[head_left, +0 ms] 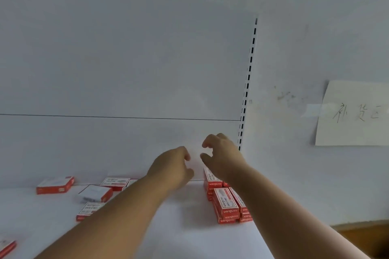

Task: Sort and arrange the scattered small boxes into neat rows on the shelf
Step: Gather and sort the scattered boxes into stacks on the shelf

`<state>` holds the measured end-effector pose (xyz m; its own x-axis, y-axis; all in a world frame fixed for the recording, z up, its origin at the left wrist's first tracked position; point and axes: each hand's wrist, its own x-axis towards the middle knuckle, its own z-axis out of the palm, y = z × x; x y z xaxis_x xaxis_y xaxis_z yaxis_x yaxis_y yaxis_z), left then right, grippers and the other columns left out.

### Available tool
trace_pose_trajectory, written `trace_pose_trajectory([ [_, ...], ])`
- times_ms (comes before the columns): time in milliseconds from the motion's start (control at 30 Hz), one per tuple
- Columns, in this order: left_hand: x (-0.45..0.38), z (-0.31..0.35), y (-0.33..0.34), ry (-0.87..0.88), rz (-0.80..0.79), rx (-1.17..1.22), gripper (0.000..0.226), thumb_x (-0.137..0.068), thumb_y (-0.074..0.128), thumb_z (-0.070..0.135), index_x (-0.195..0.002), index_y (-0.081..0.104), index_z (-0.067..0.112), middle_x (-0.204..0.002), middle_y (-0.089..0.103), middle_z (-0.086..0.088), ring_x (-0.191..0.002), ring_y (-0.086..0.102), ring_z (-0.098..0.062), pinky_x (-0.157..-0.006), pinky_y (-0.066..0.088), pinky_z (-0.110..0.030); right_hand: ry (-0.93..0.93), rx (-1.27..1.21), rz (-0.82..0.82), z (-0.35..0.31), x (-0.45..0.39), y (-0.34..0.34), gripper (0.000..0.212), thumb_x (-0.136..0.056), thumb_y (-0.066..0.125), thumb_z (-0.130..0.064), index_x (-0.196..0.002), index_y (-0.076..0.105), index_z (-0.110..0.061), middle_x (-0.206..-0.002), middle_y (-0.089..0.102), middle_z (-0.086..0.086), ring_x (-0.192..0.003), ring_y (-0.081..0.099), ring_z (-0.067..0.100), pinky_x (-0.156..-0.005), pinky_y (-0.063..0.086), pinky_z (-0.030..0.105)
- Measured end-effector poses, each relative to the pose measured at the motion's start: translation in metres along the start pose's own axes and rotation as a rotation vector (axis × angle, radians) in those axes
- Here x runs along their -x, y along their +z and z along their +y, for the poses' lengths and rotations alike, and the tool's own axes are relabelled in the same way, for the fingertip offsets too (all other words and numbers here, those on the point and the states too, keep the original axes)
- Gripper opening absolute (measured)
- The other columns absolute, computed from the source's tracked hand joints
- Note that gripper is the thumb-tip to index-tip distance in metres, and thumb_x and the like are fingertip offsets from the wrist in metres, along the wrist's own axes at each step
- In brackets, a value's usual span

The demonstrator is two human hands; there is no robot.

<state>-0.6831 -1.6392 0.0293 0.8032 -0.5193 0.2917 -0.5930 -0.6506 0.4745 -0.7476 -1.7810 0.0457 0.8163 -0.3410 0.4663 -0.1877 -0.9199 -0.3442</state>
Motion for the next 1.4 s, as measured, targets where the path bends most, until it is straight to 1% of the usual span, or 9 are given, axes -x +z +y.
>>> trace_pose_trajectory([
  [400,0.071,-0.189,-0.133,-0.164,0.058,-0.033,0.029,-0.086,0.062,0.017,-0.111,0.055,0.03,-0.093,0.062,0.012,-0.077,0.059,-0.008,-0.062,0.044,-0.024,-0.277,-0.154,-0.168,-0.205,0.009,0.089,0.026,-0.089,0.063,-0.036,-0.113,0.061,-0.026,-0.11,0.054,-0.005,-0.086,0.062,0.016,-0.083,0.052,0.034],
  [567,0.085,-0.26,-0.165,-0.153,0.021,-0.005,0.026,-0.088,0.06,0.018,-0.109,0.056,0.032,-0.093,0.061,0.013,-0.078,0.06,-0.008,-0.064,0.046,-0.024,-0.322,-0.109,-0.268,-0.266,0.01,0.117,0.024,-0.089,0.063,-0.03,-0.113,0.062,-0.024,-0.111,0.058,-0.004,-0.095,0.06,0.016,-0.084,0.048,0.029],
  [767,0.099,-0.308,-0.165,-0.142,0.02,0.093,0.021,-0.09,0.055,0.017,-0.102,0.059,0.033,-0.095,0.062,0.013,-0.082,0.058,-0.006,-0.065,0.043,-0.022,-0.347,-0.049,-0.664,-0.3,0.044,0.128,0.047,-0.077,0.07,-0.059,-0.112,0.063,-0.029,-0.104,0.061,-0.015,-0.088,0.056,0.004,-0.078,0.046,0.022],
  [867,0.105,-0.318,-0.156,-0.161,-0.017,0.274,0.022,-0.087,0.057,0.012,-0.094,0.063,0.032,-0.091,0.067,0.008,-0.084,0.063,-0.011,-0.073,0.051,-0.026,-0.326,0.013,-0.739,-0.311,0.057,0.133,0.056,-0.07,0.074,-0.062,-0.113,0.062,-0.029,-0.107,0.059,-0.014,-0.092,0.056,0.007,-0.079,0.047,0.025],
  [1000,0.106,-0.323,-0.153,-0.126,-0.077,0.414,0.022,-0.086,0.059,0.008,-0.091,0.067,0.029,-0.091,0.07,0.005,-0.087,0.065,-0.014,-0.08,0.051,-0.027,-0.319,0.117,-0.73,-0.316,0.056,0.14,0.044,-0.075,0.075,-0.05,-0.109,0.062,-0.026,-0.106,0.06,-0.009,-0.093,0.056,0.013,-0.082,0.05,0.031],
  [1100,0.104,-0.327,-0.152,-0.128,-0.145,0.489,0.024,-0.086,0.058,0.007,-0.09,0.07,0.028,-0.093,0.072,0.007,-0.09,0.066,-0.012,-0.085,0.052,-0.029,-0.258,0.091,-0.65,-0.31,0.049,0.142,0.036,-0.074,0.075,-0.04,-0.105,0.059,-0.028,-0.099,0.061,-0.008,-0.085,0.059,0.015,-0.071,0.051,0.028],
  [1200,0.102,-0.33,-0.149,-0.098,-0.204,0.523,0.022,-0.079,0.06,0.021,-0.093,0.071,0.035,-0.086,0.07,0.008,-0.08,0.065,-0.013,-0.079,0.053,-0.034,-0.17,-0.082,-0.507,-0.304,0.045,0.146,0.029,-0.074,0.075,-0.033,-0.098,0.06,-0.027,-0.089,0.063,-0.01,-0.078,0.062,0.013,-0.069,0.056,0.031],
  [1300,0.1,-0.332,-0.146,-0.011,-0.21,0.503,0.023,-0.087,0.065,0.03,-0.106,0.067,0.041,-0.085,0.067,0.011,-0.075,0.06,-0.007,-0.074,0.05,-0.027,-0.051,-0.357,-0.335,-0.296,0.043,0.15,0.018,-0.079,0.075,-0.033,-0.091,0.065,-0.023,-0.072,0.067,-0.009,-0.063,0.06,0.004,-0.06,0.051,0.023],
  [1400,0.097,-0.324,-0.146,0.016,-0.151,0.539,0.01,-0.095,0.06,0.029,-0.1,0.068,0.034,-0.083,0.07,0.007,-0.066,0.06,-0.006,-0.065,0.05,-0.023,0.082,-0.567,-0.259,-0.286,0.042,0.151,0.025,-0.09,0.06,-0.042,-0.083,0.067,-0.02,-0.067,0.07,-0.004,-0.06,0.062,0.009,-0.06,0.05,0.033],
])
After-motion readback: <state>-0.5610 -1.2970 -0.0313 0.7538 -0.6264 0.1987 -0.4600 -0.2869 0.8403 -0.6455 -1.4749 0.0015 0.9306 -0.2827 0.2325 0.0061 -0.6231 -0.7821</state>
